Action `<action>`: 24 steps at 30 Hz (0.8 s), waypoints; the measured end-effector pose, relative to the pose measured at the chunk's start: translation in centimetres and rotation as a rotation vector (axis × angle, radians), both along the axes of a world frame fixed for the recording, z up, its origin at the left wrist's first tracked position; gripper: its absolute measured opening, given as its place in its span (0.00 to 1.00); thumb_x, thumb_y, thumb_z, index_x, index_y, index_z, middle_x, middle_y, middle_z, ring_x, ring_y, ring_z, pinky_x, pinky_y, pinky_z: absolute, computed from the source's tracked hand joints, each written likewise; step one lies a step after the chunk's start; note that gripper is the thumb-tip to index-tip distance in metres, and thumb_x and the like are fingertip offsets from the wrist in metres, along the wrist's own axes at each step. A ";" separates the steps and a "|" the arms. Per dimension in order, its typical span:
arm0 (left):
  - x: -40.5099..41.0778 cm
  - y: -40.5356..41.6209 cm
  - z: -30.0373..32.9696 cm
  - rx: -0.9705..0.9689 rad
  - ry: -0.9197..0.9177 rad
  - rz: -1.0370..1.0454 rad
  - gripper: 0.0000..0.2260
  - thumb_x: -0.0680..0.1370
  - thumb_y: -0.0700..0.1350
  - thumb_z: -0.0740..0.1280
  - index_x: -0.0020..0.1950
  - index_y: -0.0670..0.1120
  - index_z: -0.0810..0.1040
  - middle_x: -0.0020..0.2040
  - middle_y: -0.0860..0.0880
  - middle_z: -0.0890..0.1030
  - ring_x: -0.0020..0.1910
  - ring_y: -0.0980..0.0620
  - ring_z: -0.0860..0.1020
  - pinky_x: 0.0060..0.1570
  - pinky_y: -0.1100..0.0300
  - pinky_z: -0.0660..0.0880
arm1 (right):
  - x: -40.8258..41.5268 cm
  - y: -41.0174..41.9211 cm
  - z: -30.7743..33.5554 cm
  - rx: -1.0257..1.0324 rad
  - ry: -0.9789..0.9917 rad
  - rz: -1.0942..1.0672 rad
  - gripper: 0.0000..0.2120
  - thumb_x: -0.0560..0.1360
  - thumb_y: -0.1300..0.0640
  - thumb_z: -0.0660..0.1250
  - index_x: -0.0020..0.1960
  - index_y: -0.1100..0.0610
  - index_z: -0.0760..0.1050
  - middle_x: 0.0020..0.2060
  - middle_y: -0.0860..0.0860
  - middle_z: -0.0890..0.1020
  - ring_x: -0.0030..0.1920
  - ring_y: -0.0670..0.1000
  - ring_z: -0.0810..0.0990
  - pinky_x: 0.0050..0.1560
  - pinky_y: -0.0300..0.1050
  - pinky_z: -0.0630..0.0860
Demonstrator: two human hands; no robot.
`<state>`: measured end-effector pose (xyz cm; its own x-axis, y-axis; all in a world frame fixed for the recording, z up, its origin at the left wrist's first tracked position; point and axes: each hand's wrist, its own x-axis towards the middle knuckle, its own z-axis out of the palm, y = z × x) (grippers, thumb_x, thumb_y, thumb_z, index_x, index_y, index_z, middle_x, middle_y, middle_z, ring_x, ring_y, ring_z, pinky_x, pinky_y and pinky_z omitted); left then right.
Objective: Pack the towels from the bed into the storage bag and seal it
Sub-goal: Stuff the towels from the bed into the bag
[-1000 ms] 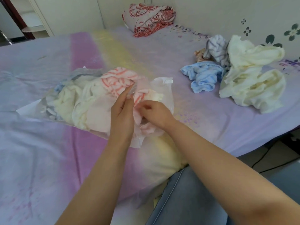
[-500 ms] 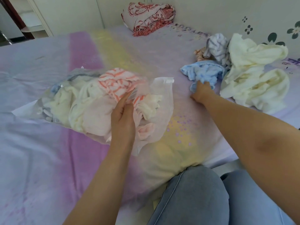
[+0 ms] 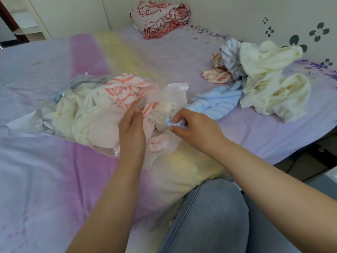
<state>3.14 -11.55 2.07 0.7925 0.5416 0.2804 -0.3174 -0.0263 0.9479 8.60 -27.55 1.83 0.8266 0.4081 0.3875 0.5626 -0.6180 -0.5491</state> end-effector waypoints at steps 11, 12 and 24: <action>0.0 -0.2 0.5 -0.019 0.061 -0.009 0.18 0.79 0.42 0.58 0.64 0.48 0.81 0.60 0.56 0.83 0.63 0.58 0.78 0.68 0.55 0.71 | 10.3 -4.0 -4.3 -0.425 0.237 -0.208 0.20 0.75 0.52 0.63 0.62 0.62 0.68 0.59 0.62 0.75 0.58 0.63 0.73 0.52 0.48 0.65; -0.1 -0.3 0.6 -0.020 0.062 -0.009 0.17 0.80 0.41 0.57 0.64 0.49 0.81 0.60 0.56 0.83 0.63 0.58 0.78 0.68 0.55 0.71 | 9.9 -4.0 -3.9 -0.355 0.178 -0.176 0.13 0.77 0.56 0.61 0.57 0.64 0.71 0.53 0.62 0.78 0.54 0.62 0.75 0.49 0.44 0.65; -0.6 -0.6 1.3 0.026 0.075 -0.045 0.16 0.81 0.40 0.59 0.66 0.45 0.79 0.63 0.50 0.82 0.65 0.53 0.78 0.66 0.53 0.73 | 3.1 -2.5 2.8 0.798 0.474 0.136 0.05 0.75 0.60 0.66 0.50 0.54 0.74 0.39 0.43 0.78 0.36 0.37 0.79 0.38 0.34 0.76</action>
